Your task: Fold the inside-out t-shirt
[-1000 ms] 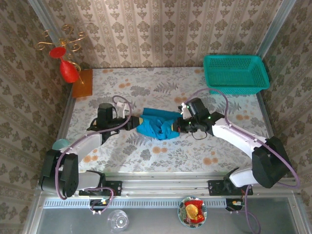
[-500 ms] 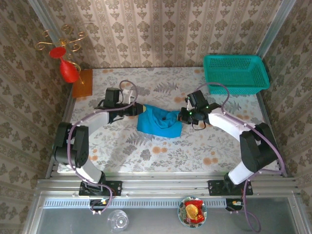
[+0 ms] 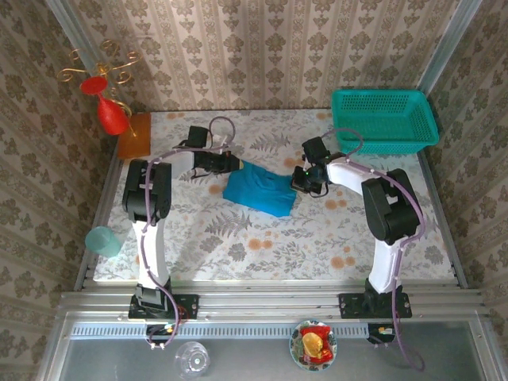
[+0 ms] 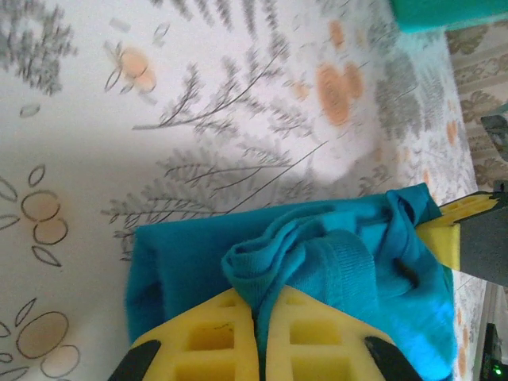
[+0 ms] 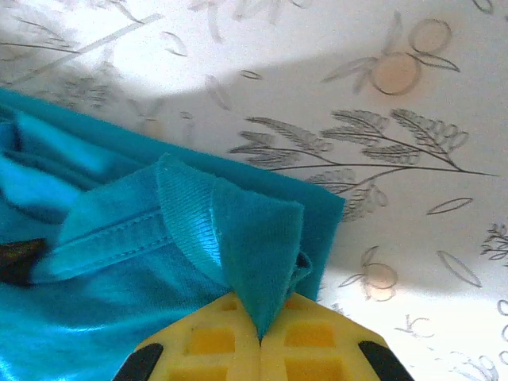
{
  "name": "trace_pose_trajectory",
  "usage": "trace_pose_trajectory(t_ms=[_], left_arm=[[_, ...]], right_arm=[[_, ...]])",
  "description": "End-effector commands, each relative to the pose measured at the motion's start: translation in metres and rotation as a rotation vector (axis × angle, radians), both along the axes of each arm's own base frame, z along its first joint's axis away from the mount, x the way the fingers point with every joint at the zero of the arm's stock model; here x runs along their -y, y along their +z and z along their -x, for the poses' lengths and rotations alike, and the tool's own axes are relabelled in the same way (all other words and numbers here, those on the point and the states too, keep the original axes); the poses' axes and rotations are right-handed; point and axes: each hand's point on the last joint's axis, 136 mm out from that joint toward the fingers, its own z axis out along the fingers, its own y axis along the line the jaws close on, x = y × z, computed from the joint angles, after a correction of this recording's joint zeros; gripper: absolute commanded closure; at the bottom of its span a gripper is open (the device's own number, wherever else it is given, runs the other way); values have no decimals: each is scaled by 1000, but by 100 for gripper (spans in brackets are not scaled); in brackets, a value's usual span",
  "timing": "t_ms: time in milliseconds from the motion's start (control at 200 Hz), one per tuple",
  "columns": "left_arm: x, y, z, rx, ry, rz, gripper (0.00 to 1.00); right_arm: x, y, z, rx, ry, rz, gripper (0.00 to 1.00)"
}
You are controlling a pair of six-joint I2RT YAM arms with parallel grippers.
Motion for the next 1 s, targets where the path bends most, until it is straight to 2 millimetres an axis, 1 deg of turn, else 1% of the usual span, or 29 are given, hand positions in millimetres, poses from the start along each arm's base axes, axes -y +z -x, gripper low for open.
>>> trace_pose_trajectory(t_ms=[0, 65, 155, 235, 345, 480, 585, 670, 745, 790, 840, 920, 990], left_arm=[[-4, -9, 1, -42, -10, -18, 94], [-3, -14, 3, -56, -14, -17, 92], [-6, -22, 15, -67, 3, -60, 93], [-11, -25, 34, -92, 23, -59, 95], [-23, -26, 67, -116, 64, -62, 97], [-28, -14, 102, -101, 89, -45, 98], [-26, 0, 116, -55, 90, -38, 97], [-22, 15, 116, -3, 82, -30, 97], [-21, 26, 109, 52, 84, -19, 99], [-21, 28, 103, 73, 87, -18, 100], [-23, 23, 96, 66, 98, -34, 100], [-25, 8, 86, 32, 104, -50, 99], [-26, -8, 79, -6, 107, -73, 94]], right_arm=[[19, -21, 8, -67, -45, 79, 100], [20, -27, 11, -80, -44, 88, 100], [16, -29, 15, -87, -23, 69, 100], [9, -26, 23, -85, 11, 52, 100], [-5, -20, 42, -91, 65, 13, 100], [-19, -8, 66, -94, 139, -6, 100], [-26, 2, 77, -91, 186, -10, 100], [-28, 14, 77, -71, 201, -7, 100], [-26, 22, 74, -43, 200, 9, 100], [-22, 24, 70, -28, 190, 29, 100], [-17, 22, 66, -20, 172, 47, 100], [-10, 12, 60, -31, 137, 67, 100], [-2, -2, 56, -50, 103, 99, 100]])
